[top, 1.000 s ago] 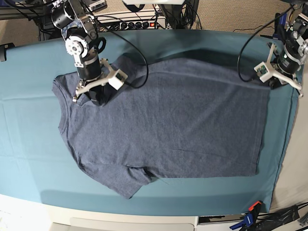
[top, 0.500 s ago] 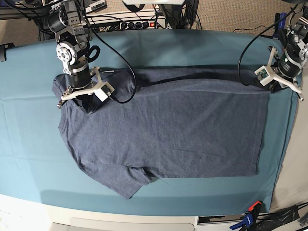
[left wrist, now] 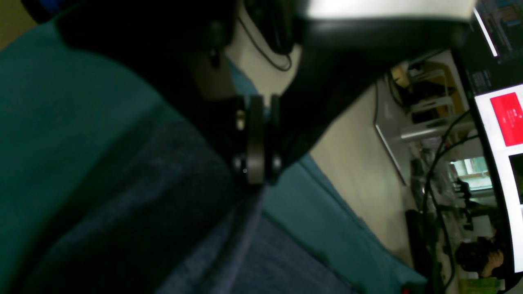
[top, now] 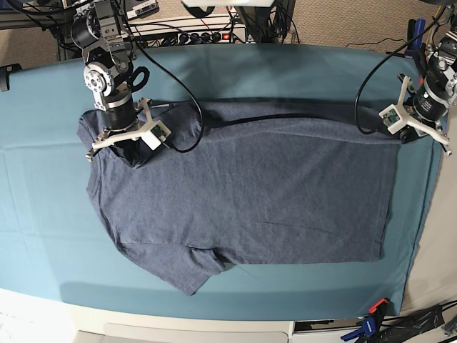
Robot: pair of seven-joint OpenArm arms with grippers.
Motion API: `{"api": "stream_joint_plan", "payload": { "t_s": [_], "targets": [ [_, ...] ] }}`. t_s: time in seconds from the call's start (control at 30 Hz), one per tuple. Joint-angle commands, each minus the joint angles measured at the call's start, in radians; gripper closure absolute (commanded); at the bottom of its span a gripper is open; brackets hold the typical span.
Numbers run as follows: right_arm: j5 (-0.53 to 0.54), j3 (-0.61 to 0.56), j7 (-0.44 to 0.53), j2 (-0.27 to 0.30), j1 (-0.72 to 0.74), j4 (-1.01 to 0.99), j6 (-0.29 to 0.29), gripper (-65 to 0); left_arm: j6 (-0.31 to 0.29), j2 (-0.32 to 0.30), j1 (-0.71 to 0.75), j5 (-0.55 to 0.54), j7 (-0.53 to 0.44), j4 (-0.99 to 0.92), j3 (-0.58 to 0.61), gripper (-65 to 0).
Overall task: Fold the T-shirt properly
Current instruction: 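Swing both grippers forward, laying the held edge over the shirt, then press the folded strip flat with both grippers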
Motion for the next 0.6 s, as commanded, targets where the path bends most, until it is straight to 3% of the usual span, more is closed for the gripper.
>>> {"api": "stream_joint_plan", "payload": {
  "t_s": [0.0,0.13,0.3,0.57],
  "targets": [
    [-0.006,0.008,0.017,0.009,0.011,0.017,-0.028,0.0,0.014,-0.019,-0.005,0.003,-0.006,0.011,-0.009,0.0],
    [-0.006,0.008,0.013,0.008,0.012,0.017,-0.06,0.0,0.014,-0.019,-0.005,0.003,0.001,0.008,-0.009,0.0],
    [-0.006,0.008,-0.011,0.008,0.012,0.017,-0.151,0.0,0.015,-0.019,-0.005,0.003,0.001,-0.006,-0.009,0.0],
    [-0.005,0.008,-0.009,0.008,0.012,0.017,-0.156,0.0,0.014,-0.019,-0.005,-0.002,-0.023,-0.02,-0.009,0.0]
  ]
}}
